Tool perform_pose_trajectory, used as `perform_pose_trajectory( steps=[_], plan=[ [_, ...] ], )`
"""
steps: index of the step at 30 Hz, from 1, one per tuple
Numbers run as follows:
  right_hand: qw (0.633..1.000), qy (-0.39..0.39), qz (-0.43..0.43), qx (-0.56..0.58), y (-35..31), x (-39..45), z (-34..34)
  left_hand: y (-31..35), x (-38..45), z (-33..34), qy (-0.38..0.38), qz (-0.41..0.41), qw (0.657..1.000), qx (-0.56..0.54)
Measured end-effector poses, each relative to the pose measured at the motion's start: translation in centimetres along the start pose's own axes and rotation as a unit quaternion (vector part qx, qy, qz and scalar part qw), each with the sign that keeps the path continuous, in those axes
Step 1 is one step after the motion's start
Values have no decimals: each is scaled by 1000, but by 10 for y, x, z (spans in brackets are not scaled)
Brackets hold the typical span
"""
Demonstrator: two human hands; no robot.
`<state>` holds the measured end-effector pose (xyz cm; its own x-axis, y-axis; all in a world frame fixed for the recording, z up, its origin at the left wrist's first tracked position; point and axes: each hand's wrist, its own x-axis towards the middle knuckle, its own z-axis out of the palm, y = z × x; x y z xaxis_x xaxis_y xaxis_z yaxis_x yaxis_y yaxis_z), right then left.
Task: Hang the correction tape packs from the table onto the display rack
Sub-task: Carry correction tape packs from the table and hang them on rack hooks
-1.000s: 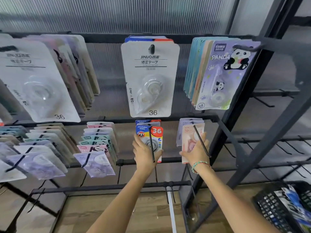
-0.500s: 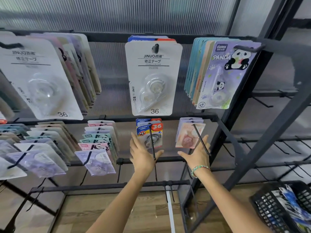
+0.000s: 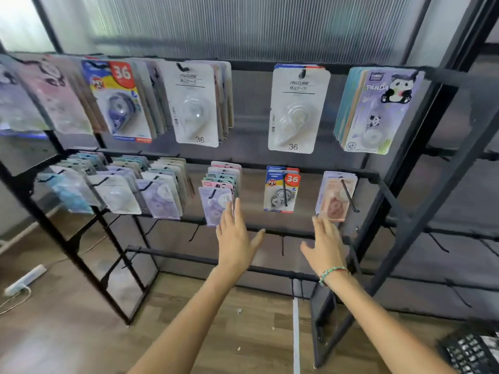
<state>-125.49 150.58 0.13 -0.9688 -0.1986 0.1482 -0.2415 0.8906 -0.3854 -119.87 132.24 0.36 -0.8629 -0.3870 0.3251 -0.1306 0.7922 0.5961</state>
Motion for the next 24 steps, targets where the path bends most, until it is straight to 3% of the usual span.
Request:
perform_pose_trajectory(
  steps=[11, 17, 24],
  plan=[
    [978, -65, -196, 7, -157, -81, 31, -112, -105, -148, 100, -122, 981, 111],
    [947, -92, -307, 29, -286, -137, 64, -195, -169, -252, 149, -200, 957, 147],
    [883, -138, -440, 83, -473, -251, 121, -310, -281, -400, 208, -314, 903, 208]
  ],
)
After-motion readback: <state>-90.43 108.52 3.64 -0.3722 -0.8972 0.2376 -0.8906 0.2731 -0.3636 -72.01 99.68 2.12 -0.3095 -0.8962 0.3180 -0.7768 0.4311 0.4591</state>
